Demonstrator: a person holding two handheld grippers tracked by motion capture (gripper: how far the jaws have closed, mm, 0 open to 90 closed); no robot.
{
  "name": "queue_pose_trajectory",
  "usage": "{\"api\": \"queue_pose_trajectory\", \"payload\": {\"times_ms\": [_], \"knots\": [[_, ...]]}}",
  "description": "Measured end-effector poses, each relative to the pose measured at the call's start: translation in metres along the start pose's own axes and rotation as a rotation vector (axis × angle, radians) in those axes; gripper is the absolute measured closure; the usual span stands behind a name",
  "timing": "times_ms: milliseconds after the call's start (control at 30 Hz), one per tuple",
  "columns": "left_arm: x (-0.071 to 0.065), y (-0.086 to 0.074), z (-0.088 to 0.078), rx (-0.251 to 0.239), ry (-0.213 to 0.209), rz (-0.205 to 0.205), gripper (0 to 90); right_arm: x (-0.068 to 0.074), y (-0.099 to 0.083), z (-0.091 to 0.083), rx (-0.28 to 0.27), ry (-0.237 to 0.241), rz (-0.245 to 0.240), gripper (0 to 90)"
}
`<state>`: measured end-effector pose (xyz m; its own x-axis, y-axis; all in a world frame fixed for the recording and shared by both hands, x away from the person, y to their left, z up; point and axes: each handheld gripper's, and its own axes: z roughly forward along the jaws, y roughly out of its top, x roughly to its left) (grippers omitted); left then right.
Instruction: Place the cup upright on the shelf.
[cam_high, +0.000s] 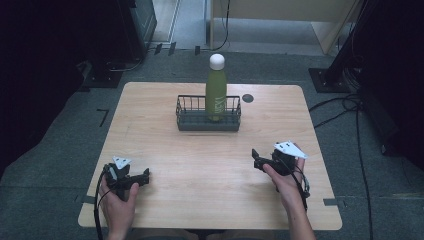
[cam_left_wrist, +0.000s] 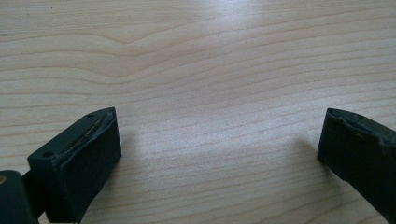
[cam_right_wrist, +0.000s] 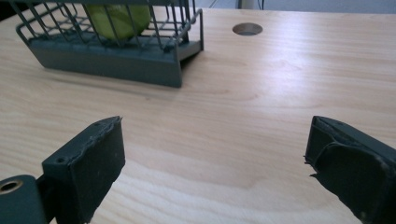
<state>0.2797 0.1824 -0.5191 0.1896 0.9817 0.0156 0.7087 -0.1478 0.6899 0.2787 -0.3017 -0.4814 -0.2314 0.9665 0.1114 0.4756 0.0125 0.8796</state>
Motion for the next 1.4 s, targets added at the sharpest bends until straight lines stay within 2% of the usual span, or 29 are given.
{"api": "queue_pose_trajectory", "payload": {"times_ms": [200,467,500,533,567,633,667,700,733,800,867,1000,1133,1200,1300,1400], "knots": [[0.000,0.000,0.000,0.000,0.000,0.000,0.0,-0.011,-0.013,-0.010,0.020,-0.016,-0.005,4.6],[0.000,0.000,0.000,0.000,0.000,0.000,0.0,-0.037,-0.035,-0.036,0.032,-0.063,0.024,4.3],[0.000,0.000,0.000,0.000,0.000,0.000,0.0,-0.037,-0.035,-0.036,0.032,-0.063,0.024,4.3],[0.000,0.000,0.000,0.000,0.000,0.000,0.0,-0.044,-0.040,-0.043,0.040,-0.077,0.031,4.2],[0.000,0.000,0.000,0.000,0.000,0.000,0.0,-0.044,-0.040,-0.043,0.040,-0.077,0.031,4.2],[0.000,0.000,0.000,0.000,0.000,0.000,0.0,-0.052,-0.045,-0.050,0.042,-0.096,0.041,4.2],[0.000,0.000,0.000,0.000,0.000,0.000,0.0,-0.058,-0.049,-0.057,0.046,-0.121,0.039,4.1],[0.000,0.000,0.000,0.000,0.000,0.000,0.0,-0.058,-0.049,-0.057,0.046,-0.121,0.039,4.1],[0.000,0.000,0.000,0.000,0.000,0.000,0.0,-0.064,-0.053,-0.063,0.059,-0.153,0.027,4.1],[0.000,0.000,0.000,0.000,0.000,0.001,0.0,-0.066,-0.055,-0.064,0.062,-0.162,0.027,4.1],[0.000,0.000,0.000,0.000,0.000,0.001,0.0,-0.073,-0.061,-0.071,0.087,-0.192,0.022,4.0],[0.000,0.000,0.000,0.000,0.000,0.001,0.0,-0.079,-0.066,-0.074,0.106,-0.211,0.028,4.0],[0.000,0.000,0.000,0.000,0.000,0.000,0.0,-0.081,-0.075,-0.070,0.178,-0.236,0.015,4.0],[0.000,0.000,0.000,0.000,0.001,0.001,0.0,-0.081,-0.076,-0.069,0.198,-0.229,0.017,3.7],[0.000,0.000,0.000,0.000,0.000,0.000,0.0,-0.081,-0.076,-0.069,0.197,-0.232,0.012,4.0],[0.000,0.000,0.000,0.000,0.000,0.001,0.0,-0.082,-0.077,-0.066,0.252,-0.223,0.009,2.9]]}}
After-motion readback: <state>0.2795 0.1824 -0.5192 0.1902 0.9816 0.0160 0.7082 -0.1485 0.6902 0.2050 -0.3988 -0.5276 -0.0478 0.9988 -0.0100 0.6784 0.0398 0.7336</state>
